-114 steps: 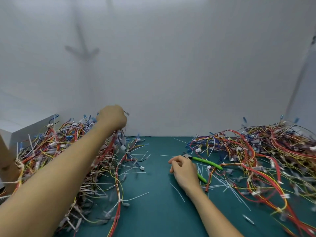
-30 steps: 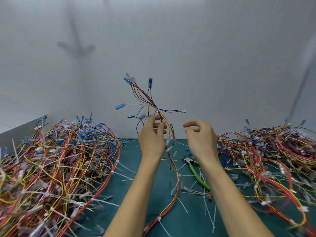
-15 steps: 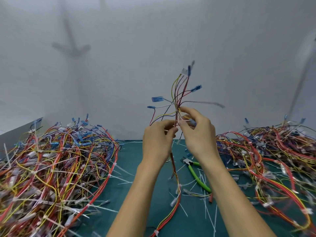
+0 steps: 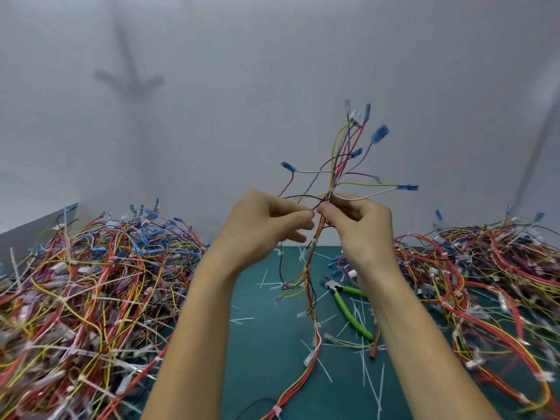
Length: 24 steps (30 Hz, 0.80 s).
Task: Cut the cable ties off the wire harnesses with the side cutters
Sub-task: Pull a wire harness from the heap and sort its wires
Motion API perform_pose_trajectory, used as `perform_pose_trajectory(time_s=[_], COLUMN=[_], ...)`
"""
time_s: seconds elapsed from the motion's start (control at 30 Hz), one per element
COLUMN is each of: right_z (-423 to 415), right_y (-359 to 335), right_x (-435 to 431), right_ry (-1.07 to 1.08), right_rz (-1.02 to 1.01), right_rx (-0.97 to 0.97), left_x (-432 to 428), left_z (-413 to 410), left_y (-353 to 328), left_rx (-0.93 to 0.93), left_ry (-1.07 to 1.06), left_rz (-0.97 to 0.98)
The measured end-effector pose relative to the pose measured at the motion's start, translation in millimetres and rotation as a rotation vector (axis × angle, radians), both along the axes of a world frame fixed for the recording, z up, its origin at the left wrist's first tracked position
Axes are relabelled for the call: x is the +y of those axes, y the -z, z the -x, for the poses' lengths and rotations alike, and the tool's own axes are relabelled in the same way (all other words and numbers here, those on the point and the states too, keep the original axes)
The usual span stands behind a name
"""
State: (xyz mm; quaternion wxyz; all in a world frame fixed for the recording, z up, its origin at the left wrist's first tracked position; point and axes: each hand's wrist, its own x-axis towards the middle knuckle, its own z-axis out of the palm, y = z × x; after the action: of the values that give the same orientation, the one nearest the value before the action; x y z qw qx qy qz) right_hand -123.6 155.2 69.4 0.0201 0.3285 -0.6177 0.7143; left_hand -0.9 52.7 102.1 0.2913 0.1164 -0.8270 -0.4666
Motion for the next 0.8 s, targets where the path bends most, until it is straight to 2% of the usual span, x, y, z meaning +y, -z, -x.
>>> perform_pose_trajectory(time_s=[0.1,0.3,0.6,0.8], right_z=[2.1,-0.1,-5.1,-8.9], right_y=[-2.9,-7.4,-8.3,-8.7], right_x=[2.3,3.3,2.0,4.6], right_ry=[-0.006,-0.161,-0.356,-0.357], right_rz=[0.049,0.135,0.058,-0.004], right_rx=[-0.05,-0.113,-0.085,-0.09], left_x=[-5.9,-12.9,3.4,12.5], left_z=[-16.5,-18.1,3.6,10.9], left_y=[-8.7,-9.5,-7.2,-3.9], left_rx=[-0.029,0.048,0.159,0.305], left_ry=[-0.089,-0.359,-0.134,0.026], left_rz=[0.043,0.146,0.045,-0.218])
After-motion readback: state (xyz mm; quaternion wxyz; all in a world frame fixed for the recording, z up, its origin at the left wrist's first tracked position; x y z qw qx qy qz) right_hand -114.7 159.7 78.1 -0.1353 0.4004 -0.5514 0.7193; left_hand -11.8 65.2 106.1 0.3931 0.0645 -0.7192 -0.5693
